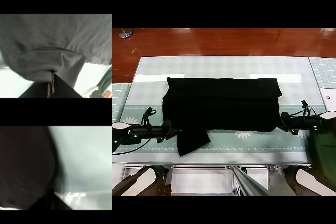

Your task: Fold the shirts.

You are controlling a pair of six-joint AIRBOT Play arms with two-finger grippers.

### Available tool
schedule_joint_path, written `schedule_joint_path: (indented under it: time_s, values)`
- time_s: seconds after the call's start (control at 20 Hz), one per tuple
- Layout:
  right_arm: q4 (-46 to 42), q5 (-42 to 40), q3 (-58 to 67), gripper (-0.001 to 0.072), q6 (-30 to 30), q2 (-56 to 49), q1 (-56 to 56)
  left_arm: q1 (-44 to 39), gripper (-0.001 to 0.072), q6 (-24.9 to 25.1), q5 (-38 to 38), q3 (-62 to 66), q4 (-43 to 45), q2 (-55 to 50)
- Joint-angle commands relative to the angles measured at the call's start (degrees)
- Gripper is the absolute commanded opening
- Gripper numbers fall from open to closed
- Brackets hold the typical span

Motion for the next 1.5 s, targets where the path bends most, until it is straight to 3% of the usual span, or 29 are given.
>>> schedule_joint_path:
  time_s: [0.0,0.15,0.25,0.35,0.5,0.7,0.8,0.95,1.15,1.2,1.25,1.3,1.4,1.45]
  values:
    - [5.49,4.61,2.36,0.0031,-5.46,-2.45,0.02,0.00,0.0027,0.44,0.22,2.25,-1.05,0.07]
    - [-0.76,5.77,10.67,0.0030,-1.68,-2.47,0.02,-0.02,0.0027,0.44,-1.73,9.35,-1.49,0.07]
    - [-2.56,4.90,16.35,0.0030,0.74,-2.97,0.02,-0.28,0.0027,1.79,1.90,14.49,-5.49,-0.33]
    - [-0.39,5.40,21.42,0.0031,1.01,-6.12,0.09,-2.27,0.0027,2.38,7.43,19.63,-7.58,-2.86]
    - [4.28,5.75,29.86,0.0031,0.98,-13.11,0.50,-6.36,0.0027,2.34,9.77,29.11,-7.61,-10.67]
    - [4.07,5.22,41.53,0.0031,1.36,-21.53,4.42,-8.46,0.0027,-2.21,11.52,42.80,-7.65,-23.12]
    - [4.07,3.04,45.97,0.0031,4.22,-25.46,6.19,-9.49,0.0026,-1.53,11.69,48.11,-7.52,-28.24]
    - [3.32,1.53,52.39,0.0031,7.13,-31.28,7.58,-10.84,0.0026,-6.01,14.19,52.94,-7.45,-34.36]
    - [3.04,3.80,56.37,0.0032,8.11,-36.68,8.02,-11.50,0.0027,-6.21,9.90,55.80,-7.45,-40.02]
    - [3.13,3.34,56.35,0.0079,7.37,-37.11,8.37,-11.45,0.0043,-6.23,9.88,55.80,-7.45,-40.39]
    - [3.17,3.28,56.35,0.0347,6.71,-37.22,8.39,-11.32,0.0315,-6.25,9.86,55.98,-7.45,-40.39]
    - [3.74,3.96,56.63,0.0645,5.64,-37.20,8.28,-10.88,0.0698,-6.21,8.15,56.83,-7.43,-40.24]
    - [2.73,9.25,59.89,0.0626,3.96,-37.16,5.77,-7.82,0.0700,-5.66,0.46,61.40,-6.01,-40.22]
    - [1.36,12.26,62.05,0.0626,3.98,-37.05,3.89,-5.20,0.0699,-7.80,-4.76,64.30,-3.45,-40.15]
